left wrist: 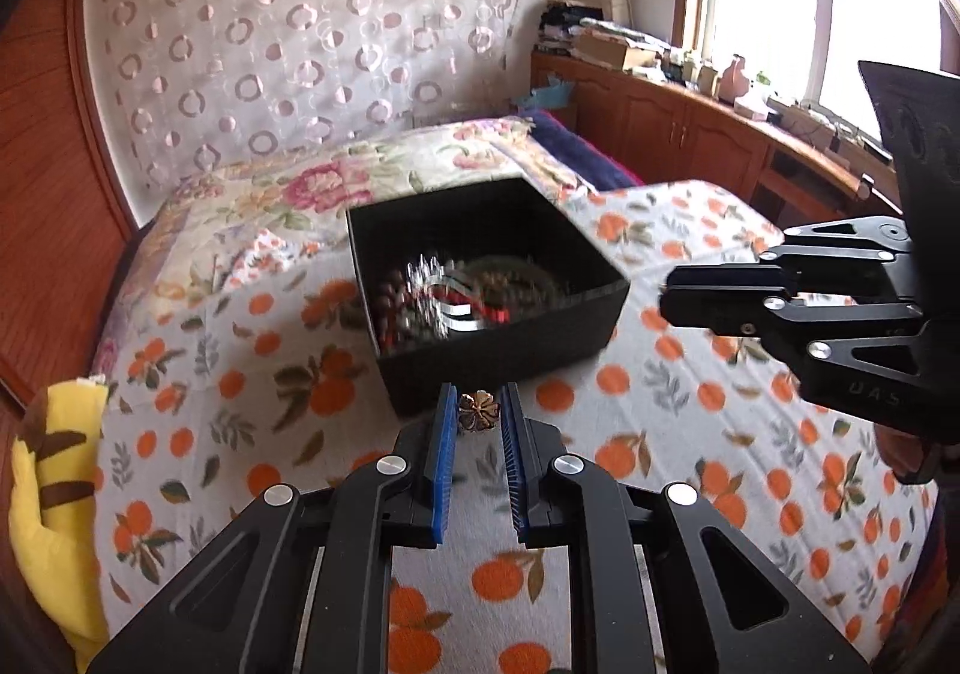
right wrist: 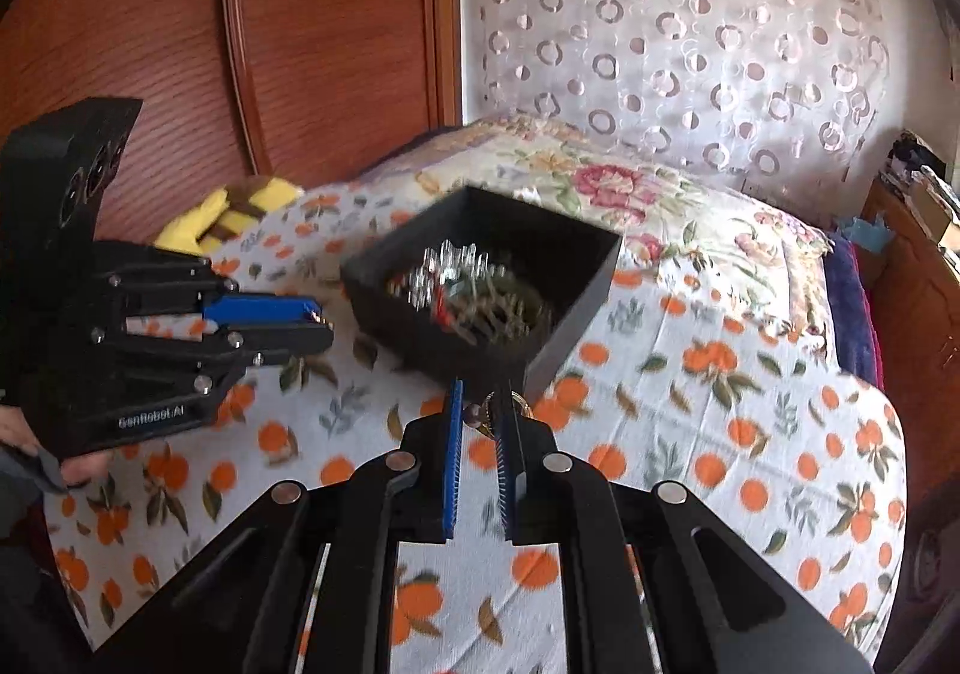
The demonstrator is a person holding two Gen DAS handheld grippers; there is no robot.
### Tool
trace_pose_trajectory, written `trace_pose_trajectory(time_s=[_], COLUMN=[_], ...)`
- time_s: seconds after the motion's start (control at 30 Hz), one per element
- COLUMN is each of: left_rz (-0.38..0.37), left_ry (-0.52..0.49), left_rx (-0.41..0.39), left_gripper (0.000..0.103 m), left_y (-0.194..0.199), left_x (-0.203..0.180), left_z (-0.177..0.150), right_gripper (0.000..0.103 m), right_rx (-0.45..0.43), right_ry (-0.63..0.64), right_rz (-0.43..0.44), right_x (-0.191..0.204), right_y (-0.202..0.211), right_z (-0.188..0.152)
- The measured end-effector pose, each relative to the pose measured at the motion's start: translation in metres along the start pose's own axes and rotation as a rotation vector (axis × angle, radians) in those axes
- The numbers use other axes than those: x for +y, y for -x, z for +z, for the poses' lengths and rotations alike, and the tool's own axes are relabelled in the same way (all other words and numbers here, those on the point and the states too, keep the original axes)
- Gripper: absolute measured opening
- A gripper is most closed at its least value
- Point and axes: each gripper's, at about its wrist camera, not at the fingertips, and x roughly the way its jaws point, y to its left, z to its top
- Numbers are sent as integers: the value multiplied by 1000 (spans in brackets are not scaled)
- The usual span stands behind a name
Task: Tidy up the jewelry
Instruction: 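Grasp a small gold flower earring with the left gripper while the right gripper grasps a gold ring, then carry both gold pieces over the black box and open both grippers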
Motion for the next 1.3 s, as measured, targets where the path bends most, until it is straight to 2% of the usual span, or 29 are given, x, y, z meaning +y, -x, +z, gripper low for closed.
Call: trace_pose_trajectory(time_s=[0.27,0.63,1.03,1.3], left_rz=[8,16,35,52], left_ry=[16,37,50,63], left_rx=[-33,-27,-6,-6], left_gripper=[14,14,14,14], left_y=[-5,-30,-59,-65], left_x=[12,26,36,38], left_z=[29,51,68,72], right_gripper=[12,12,14,14], right_rx=[-20,-12,-27,-31], right_ry=[-11,-24,-56,-70], right_rz=[26,57,46,26], right_x=[-14,-32,-44,-49], right_y=[-23,-51,-45,-35], right_z=[31,50,48,40])
